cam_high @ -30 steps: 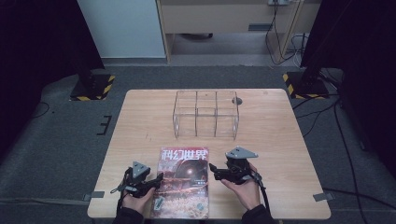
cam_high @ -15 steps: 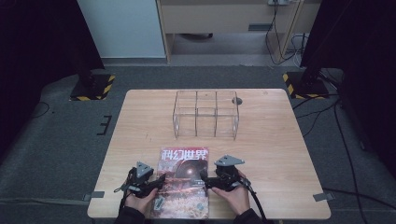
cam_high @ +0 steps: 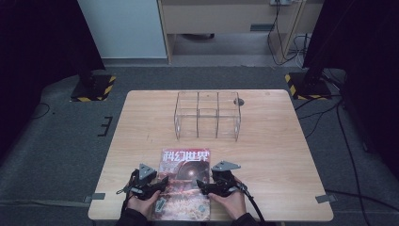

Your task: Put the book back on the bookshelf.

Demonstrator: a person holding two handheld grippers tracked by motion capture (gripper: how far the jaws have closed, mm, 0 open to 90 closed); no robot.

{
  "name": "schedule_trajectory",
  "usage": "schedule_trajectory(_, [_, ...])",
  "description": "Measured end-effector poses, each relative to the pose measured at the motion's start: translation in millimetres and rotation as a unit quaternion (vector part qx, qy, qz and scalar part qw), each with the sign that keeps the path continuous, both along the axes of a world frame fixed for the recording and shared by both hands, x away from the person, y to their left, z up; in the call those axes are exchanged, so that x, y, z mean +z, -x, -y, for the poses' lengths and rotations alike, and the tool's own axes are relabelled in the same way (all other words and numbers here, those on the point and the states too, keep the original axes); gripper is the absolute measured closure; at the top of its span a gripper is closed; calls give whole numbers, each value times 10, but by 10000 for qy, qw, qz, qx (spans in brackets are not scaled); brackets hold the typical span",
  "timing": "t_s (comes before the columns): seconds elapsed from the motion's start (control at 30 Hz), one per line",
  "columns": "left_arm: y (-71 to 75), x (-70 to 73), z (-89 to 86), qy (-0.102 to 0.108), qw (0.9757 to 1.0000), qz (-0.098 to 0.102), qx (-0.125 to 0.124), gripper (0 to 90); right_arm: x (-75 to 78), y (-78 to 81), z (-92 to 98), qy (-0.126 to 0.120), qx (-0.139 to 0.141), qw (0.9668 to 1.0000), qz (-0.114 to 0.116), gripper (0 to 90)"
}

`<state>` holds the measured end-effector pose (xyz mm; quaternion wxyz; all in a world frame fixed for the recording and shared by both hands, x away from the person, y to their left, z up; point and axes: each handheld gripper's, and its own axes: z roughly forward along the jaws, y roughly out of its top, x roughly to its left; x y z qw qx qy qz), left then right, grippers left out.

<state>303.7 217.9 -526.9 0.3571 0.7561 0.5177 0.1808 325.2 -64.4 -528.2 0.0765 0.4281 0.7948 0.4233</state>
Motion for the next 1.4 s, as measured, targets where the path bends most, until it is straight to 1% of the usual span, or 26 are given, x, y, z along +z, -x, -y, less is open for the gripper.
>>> schedule_trajectory(0.23, [8,-8,22,50,10000,-2,-33,439,-48,13,-46,-43,33,9999,-87,229])
schedule_trajectory(0.33, [11,-13,29,87,10000,-11,-30,438,-58,15,-61,-60,23,10000,-37,227])
schedule_trajectory(0.43, [13,-17,30,111,9999,-12,-12,436,-58,16,-61,-94,-5,9999,-64,224])
schedule_trajectory(0.53, [17,-22,31,146,9999,-12,20,433,-63,17,-58,-231,-43,9996,-132,216])
schedule_trajectory(0.6, [23,-25,42,118,9999,15,36,427,-71,16,-53,-317,-76,9994,-134,213])
schedule_trajectory(0.63, [22,-24,42,123,9999,6,42,427,-69,19,-53,-354,-106,9991,-184,212])
schedule_trajectory(0.73, [23,-24,41,147,9999,-3,68,429,-73,16,-43,-468,-166,9985,-231,211])
schedule_trajectory(0.87, [25,-26,43,167,9998,0,92,431,-84,-1,-4,-729,-283,9963,-346,233])
schedule_trajectory(0.93, [26,-26,47,172,9998,2,115,430,-93,-14,24,-899,-329,9945,-425,240])
schedule_trajectory(1.0, [28,-27,51,169,9998,7,125,428,-98,-22,49,-1083,-392,9919,-543,241])
schedule_trajectory(1.07, [29,-28,54,140,9998,37,133,427,-100,-25,67,-1210,-422,9901,-570,244])
schedule_trajectory(1.13, [30,-28,61,136,9998,39,158,424,-104,-28,76,-1259,-423,9895,-567,245])
schedule_trajectory(1.27, [31,-28,64,143,9997,37,170,423,-87,-24,96,-1445,-481,9865,-610,252])
schedule_trajectory(1.4, [32,-28,66,144,9997,39,183,423,-61,-22,130,-1704,-492,9823,-608,276])
